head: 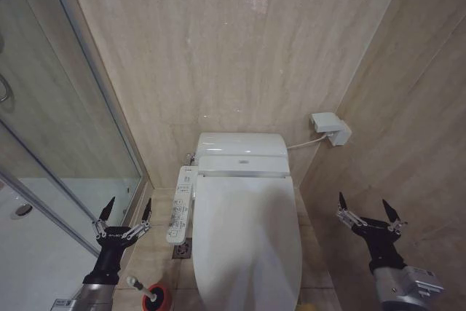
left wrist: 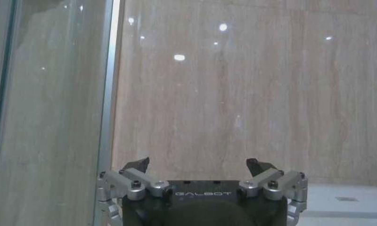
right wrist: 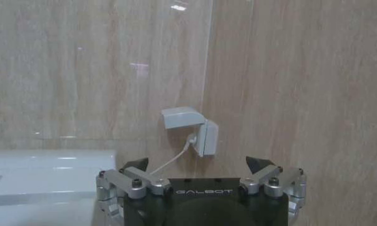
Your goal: Open the toilet lid, clean the toilet bowl with a toilet brush, close the toilet lid, and flush.
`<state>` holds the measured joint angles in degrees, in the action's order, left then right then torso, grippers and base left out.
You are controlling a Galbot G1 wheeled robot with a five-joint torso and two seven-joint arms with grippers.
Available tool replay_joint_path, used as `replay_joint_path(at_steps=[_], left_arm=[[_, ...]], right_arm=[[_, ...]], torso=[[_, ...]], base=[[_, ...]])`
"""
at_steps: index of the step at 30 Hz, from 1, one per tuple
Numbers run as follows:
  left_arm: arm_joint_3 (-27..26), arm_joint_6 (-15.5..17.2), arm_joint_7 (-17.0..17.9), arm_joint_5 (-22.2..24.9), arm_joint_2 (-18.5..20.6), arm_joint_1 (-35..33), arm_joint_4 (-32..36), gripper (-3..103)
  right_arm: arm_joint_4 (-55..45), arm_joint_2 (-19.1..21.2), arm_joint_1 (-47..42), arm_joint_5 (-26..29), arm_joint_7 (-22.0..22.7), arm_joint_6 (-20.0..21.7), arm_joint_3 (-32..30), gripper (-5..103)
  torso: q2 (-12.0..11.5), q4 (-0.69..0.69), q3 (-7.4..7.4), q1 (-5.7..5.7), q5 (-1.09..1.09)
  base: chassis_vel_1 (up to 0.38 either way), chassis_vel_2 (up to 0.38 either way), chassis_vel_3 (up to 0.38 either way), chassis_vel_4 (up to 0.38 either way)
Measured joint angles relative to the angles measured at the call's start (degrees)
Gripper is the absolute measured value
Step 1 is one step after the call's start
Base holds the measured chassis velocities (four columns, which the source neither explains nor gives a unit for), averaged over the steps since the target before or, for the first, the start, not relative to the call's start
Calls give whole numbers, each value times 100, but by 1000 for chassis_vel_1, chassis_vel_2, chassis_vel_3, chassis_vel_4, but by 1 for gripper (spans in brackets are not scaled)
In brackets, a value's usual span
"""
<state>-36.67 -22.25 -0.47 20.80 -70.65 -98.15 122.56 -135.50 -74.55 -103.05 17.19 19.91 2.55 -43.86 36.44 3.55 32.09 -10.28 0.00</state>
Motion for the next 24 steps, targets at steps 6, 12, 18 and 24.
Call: replay_joint_path(at_steps=[6,12,18,24], left_arm=[[0,-2,0,0,0,-1,0,100],[1,-3,0,0,0,-1,0,100],[2,-3,0,0,0,-1,0,100],[2,-3,0,1,1,0,-1,100]], right_arm=[[0,0,0,0,0,0,0,100],[0,0,0,0,0,0,0,100],[0,0,0,0,0,0,0,100],[0,0,0,0,0,0,0,100]], torso=[[0,0,0,0,0],[0,0,0,0,0],[0,0,0,0,0],[0,0,0,-1,0]], base=[[0,0,0,0],[0,0,0,0],[0,0,0,0],[6,-7,-6,9]])
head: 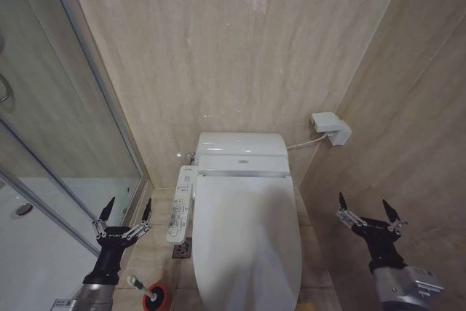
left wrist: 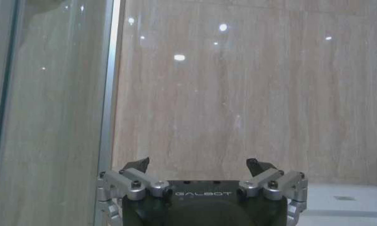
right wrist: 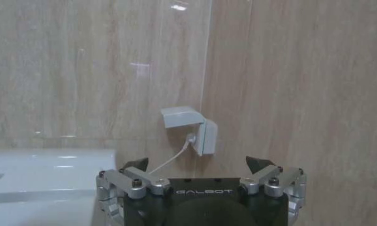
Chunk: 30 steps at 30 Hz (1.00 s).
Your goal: Open the toilet lid, clean the toilet bowl with a toilet brush, close the toilet lid, and flush.
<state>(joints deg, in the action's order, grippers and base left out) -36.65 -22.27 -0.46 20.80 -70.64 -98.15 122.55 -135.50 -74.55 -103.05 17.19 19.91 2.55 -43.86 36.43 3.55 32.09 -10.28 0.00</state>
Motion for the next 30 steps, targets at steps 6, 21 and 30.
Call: replay_joint_path(at_steps=[6,21,30], left_arm=[[0,0,0,1,0,0,-2,100],[1,0,0,1,0,1,-6,100],[0,0,0,2,0,0,-7,100]], right_arm=[[0,0,0,0,0,0,0,100],[0,0,1,0,0,0,0,100],[0,0,0,0,0,0,0,100]], torso=[[1,0,-1,2,0],[0,1,0,-2,1],[0,0,-1,1,-1]], base=[[89,-115,-114,106],[26,-6,-19,10],[70,64,-63,-49]])
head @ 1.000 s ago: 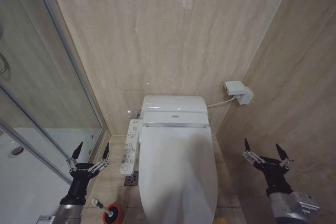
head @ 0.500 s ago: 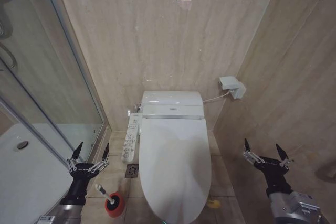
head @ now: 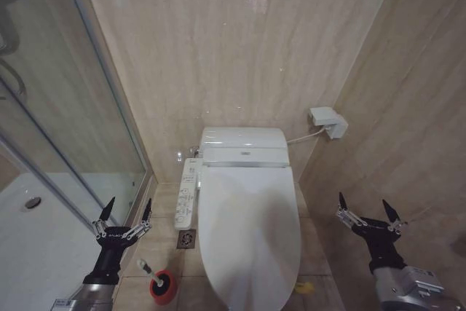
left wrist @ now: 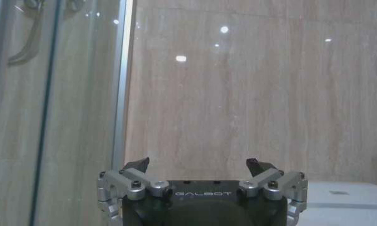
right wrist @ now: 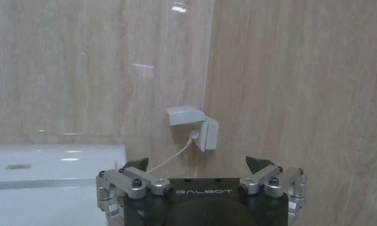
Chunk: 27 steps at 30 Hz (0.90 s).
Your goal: Open the toilet lid, clean the toilet bowl with a toilet brush, close the toilet lid, and flush.
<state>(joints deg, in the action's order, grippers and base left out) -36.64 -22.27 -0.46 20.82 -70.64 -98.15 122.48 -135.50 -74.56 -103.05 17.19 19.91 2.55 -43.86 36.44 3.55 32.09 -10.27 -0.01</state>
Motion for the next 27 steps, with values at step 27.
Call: replay_joint_path(at_steps=[27], left_arm=[[1,0,0,0,0,0,0,100]], right_arm=[[0,0,0,0,0,0,0,100]], torso=[[0,0,0,0,-1]], base=[[91,-88,-85,83]])
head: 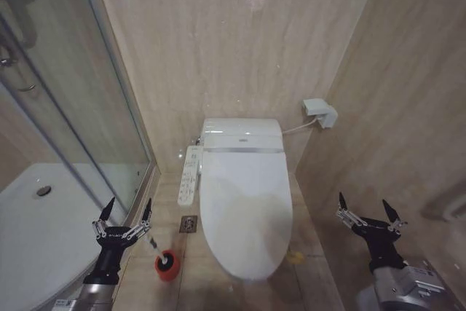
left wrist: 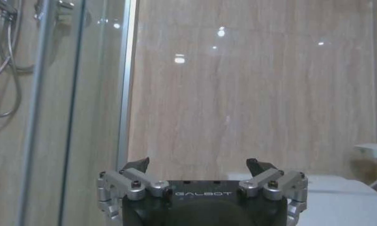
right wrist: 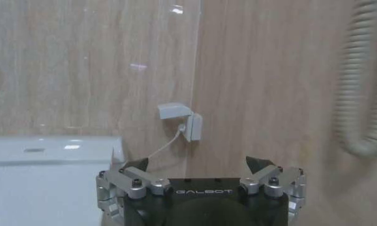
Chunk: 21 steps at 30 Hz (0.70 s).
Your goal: Open the toilet lid, clean the toilet bowl with a toilet brush, close the toilet lid, and flush.
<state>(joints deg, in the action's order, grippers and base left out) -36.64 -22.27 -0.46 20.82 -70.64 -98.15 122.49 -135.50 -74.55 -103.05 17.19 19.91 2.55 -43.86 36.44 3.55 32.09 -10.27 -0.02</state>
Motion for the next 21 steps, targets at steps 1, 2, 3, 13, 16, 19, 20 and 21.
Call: replay_joint_path(at_steps=[1,2,3,13,16,19,20,21], left_arm=[[0,0,0,0,0,0,0,100],[0,0,0,0,0,0,0,100],[0,0,0,0,0,0,0,100],[0,0,0,0,0,-4,0,100],[0,0,0,0,0,1,0,100],[0,0,0,0,0,2,0,100],[0,0,0,0,0,2,0,100],[0,0,0,0,0,2,0,100]], right_arm=[[0,0,0,0,0,0,0,100],[0,0,0,0,0,0,0,100],[0,0,0,0,0,0,0,100],[0,0,-2,0,1,0,0,100],[0,0,0,0,0,0,0,100],[0,0,1,0,0,0,0,100],[0,0,1,0,0,0,0,100],[0,0,2,0,0,0,0,100]], torso=[[0,0,0,0,2],[0,0,0,1,5],[0,0,0,1,5],[3,2,-2,5,2],[0,1,1,-3,2],[-2,-1,2,-5,2],[-2,0,3,-6,2],[-2,0,3,-7,1]], base=[[261,-255,-250,222],[261,-273,-276,265],[261,-273,-276,265],[178,-195,-200,178],[-31,33,31,-24],[-69,74,56,-45],[-40,56,40,-28],[0,0,0,0]])
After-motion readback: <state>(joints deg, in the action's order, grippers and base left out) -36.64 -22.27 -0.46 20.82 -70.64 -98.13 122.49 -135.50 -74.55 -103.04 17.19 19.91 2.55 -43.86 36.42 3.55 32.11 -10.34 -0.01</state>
